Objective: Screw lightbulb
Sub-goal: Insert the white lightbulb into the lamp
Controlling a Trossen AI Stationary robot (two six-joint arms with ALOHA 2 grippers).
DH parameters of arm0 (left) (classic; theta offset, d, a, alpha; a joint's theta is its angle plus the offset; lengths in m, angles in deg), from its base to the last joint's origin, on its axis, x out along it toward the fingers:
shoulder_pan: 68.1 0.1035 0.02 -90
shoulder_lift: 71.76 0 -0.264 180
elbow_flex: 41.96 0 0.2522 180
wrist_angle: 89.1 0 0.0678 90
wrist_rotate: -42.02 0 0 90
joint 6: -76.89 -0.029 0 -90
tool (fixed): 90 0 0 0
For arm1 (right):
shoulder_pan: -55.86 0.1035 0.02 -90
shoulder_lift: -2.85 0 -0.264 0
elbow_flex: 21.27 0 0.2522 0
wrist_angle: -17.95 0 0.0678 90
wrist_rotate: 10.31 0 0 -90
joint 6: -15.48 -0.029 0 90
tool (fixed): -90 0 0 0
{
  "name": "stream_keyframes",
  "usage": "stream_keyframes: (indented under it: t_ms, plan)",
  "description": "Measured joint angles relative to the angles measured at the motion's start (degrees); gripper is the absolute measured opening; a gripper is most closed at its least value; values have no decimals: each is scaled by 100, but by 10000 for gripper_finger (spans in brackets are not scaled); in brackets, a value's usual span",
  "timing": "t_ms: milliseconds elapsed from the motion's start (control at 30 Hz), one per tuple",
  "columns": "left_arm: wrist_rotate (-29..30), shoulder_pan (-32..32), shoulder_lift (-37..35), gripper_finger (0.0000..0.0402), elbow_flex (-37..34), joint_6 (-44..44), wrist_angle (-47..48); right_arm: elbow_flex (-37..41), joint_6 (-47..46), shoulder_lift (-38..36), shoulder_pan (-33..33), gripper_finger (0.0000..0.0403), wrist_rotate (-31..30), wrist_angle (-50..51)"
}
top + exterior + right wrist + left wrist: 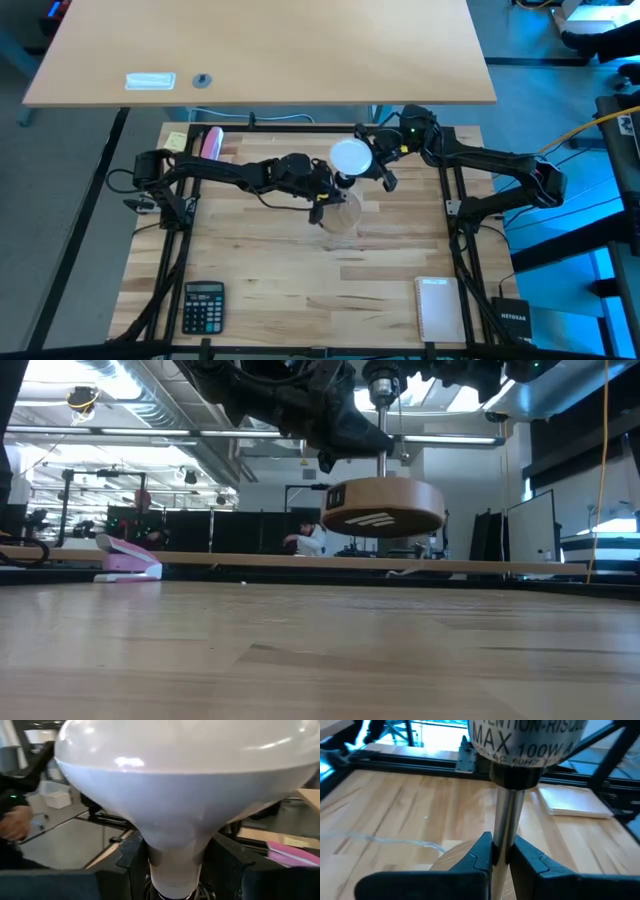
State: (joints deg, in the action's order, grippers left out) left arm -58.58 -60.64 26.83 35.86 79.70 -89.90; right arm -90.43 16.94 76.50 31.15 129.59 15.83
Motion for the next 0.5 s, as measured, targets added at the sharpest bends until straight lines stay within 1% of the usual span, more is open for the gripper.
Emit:
stream_keyframes:
  t_ms: [133,367,500]
  plan:
    - [602,0,2,29,0,51,2,-6,69,-4,0,163,-458,175]
    - [2126,0,20,29,174,82,233,-13,359,-15,0,163,-1693,534]
    - [2750,4,20,29,227,82,251,-12,356,-15,4,163,-2341,498]
